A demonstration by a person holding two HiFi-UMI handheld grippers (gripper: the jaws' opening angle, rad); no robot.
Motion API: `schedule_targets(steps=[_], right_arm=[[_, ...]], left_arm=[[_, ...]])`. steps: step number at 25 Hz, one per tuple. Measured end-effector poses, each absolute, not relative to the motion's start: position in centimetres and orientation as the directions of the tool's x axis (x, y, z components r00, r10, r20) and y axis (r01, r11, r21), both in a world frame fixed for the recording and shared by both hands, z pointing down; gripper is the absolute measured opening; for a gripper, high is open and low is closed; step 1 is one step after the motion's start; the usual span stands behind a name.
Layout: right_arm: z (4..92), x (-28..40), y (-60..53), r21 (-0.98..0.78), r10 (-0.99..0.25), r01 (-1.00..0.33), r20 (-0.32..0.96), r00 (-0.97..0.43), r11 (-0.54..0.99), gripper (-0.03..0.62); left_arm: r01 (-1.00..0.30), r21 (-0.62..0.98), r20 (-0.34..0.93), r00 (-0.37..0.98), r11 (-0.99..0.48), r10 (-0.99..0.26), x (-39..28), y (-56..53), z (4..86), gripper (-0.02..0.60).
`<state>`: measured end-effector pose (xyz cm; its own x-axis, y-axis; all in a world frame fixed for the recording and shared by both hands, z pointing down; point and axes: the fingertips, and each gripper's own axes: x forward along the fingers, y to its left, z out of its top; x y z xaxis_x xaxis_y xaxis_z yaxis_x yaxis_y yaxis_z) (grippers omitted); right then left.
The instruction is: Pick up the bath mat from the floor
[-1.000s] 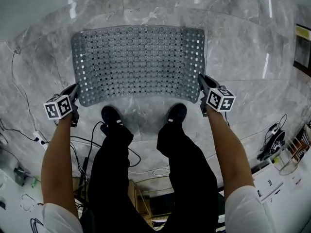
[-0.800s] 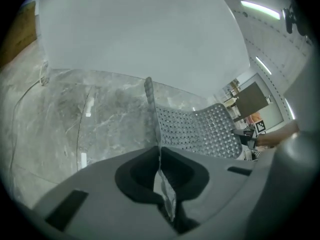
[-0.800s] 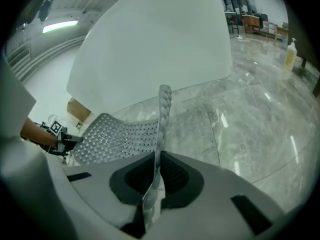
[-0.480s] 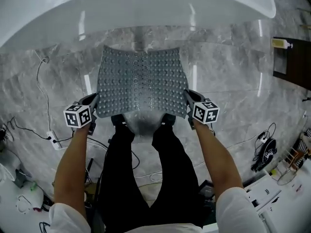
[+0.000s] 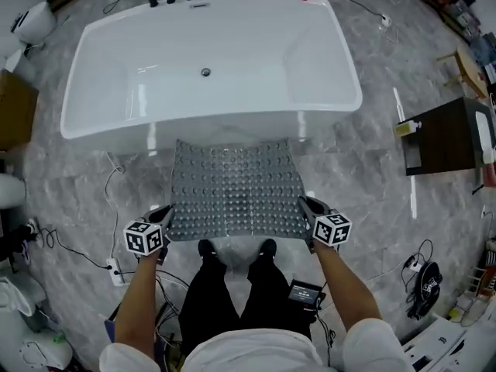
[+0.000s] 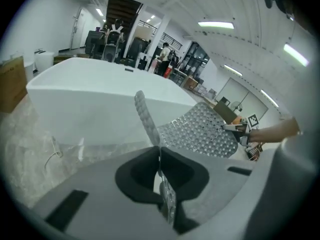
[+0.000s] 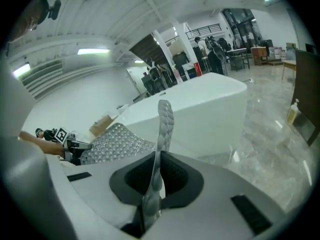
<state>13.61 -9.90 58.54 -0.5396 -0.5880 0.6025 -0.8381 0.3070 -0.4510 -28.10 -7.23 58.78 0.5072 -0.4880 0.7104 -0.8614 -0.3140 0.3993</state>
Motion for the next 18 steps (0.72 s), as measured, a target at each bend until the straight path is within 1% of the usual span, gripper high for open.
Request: schedule_targets(steps=[4, 10, 13, 18], right_arm=[[47.6, 14.2, -11.1, -0.453, -0.657, -0.815, 0.497, -0.567, 0.362, 0.040], [33.2, 12.7, -10.9, -0.387, -0.712, -0.795, 0.367, -0.598, 0.468, 0.040], [27.0, 12.7, -11.5, -0.343, -0.736, -0.784, 0.289, -0.612, 0.518, 0.040], [18.4, 12.6, -10.6, -0.255, -0.757, -0.766, 0.155, -0.635, 0.590, 0.041]], left_arm=[[-0.851, 0.394, 0.611, 0.525, -0.348, -0.592, -27.7, -8.5, 48.0, 0.019], [-0.857, 0.324, 0.519, 0.516, -0.402, -0.682, -28.4, -8.6, 33.5, 0.018], [-0.848, 0.309, 0.453, 0.530, -0.431, -0.717, -27.7, -8.9, 27.5, 0.018], [-0.797, 0.300, 0.283, 0.600, -0.525, -0.749, -25.9, -8.5, 18.2, 0.020]])
